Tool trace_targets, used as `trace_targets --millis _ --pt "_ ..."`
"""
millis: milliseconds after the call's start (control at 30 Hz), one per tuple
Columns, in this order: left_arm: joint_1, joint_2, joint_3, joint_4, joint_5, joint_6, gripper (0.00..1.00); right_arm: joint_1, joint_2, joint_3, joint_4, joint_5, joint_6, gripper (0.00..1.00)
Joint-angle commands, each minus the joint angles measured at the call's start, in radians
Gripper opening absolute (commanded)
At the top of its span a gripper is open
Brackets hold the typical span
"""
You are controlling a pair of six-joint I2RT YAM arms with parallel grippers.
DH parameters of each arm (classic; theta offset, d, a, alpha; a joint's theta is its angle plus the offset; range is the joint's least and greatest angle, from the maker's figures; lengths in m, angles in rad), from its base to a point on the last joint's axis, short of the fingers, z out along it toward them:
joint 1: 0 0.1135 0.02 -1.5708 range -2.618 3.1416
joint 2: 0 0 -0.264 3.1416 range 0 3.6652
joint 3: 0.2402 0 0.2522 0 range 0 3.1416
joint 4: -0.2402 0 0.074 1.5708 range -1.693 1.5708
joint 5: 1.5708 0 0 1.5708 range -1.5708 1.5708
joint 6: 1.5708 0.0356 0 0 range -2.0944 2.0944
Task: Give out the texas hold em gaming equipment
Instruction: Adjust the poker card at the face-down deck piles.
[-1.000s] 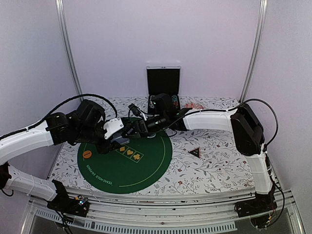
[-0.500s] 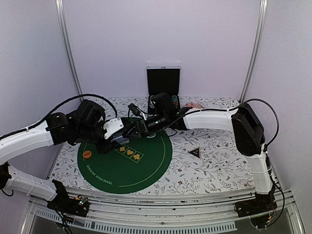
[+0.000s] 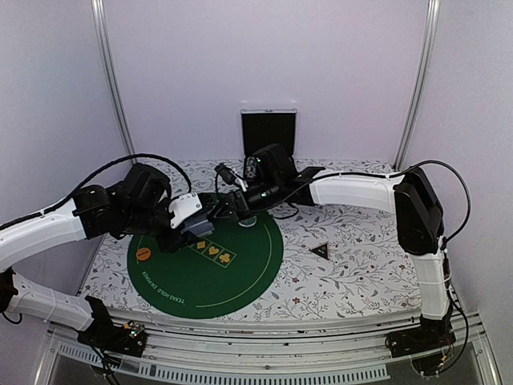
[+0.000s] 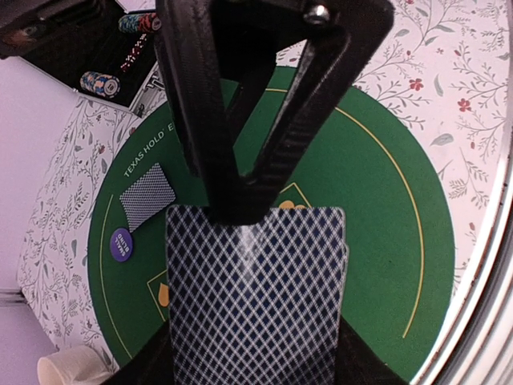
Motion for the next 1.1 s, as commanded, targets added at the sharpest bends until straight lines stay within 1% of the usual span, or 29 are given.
trace_targets --millis 0,67,233,300,433,600,733,900,1067 --pt "0.008 -0.009 0.016 0.023 0.002 0.009 0.53 -0.001 -0.032 0.036 0.007 -0.086 -0.01 0.64" --pt "0.009 -0.009 0.018 0.023 0.002 0.009 0.53 0.001 -0.03 0.041 0.017 -0.086 0.003 0.53" --pt "0.009 -0.009 0.014 0.023 0.003 0.011 0.53 0.005 -0.016 0.048 0.053 -0.117 0.025 0.33" --pt "0.009 -0.008 0.014 0.023 0.003 0.01 0.54 0.011 -0.002 0.061 0.054 -0.13 0.035 0.26" --pt "0.009 -0.005 0.014 0.024 0.003 0.01 0.53 0.014 0.015 0.071 0.054 -0.139 0.043 0.2" --pt "0.009 -0.006 0.013 0.024 0.004 0.01 0.54 0.014 0.004 0.068 0.044 -0.138 0.034 0.04" --pt "0.008 -0.007 0.013 0.023 0.004 0.01 0.54 0.007 -0.021 0.051 0.022 -0.116 0.016 0.02" --pt "0.009 -0.012 0.008 0.024 0.004 0.011 0.54 -0.01 -0.057 0.003 0.019 -0.097 0.007 0.02" --pt "0.008 -0.011 0.009 0.024 0.007 0.01 0.54 -0.01 -0.072 -0.003 0.017 -0.095 0.0 0.02"
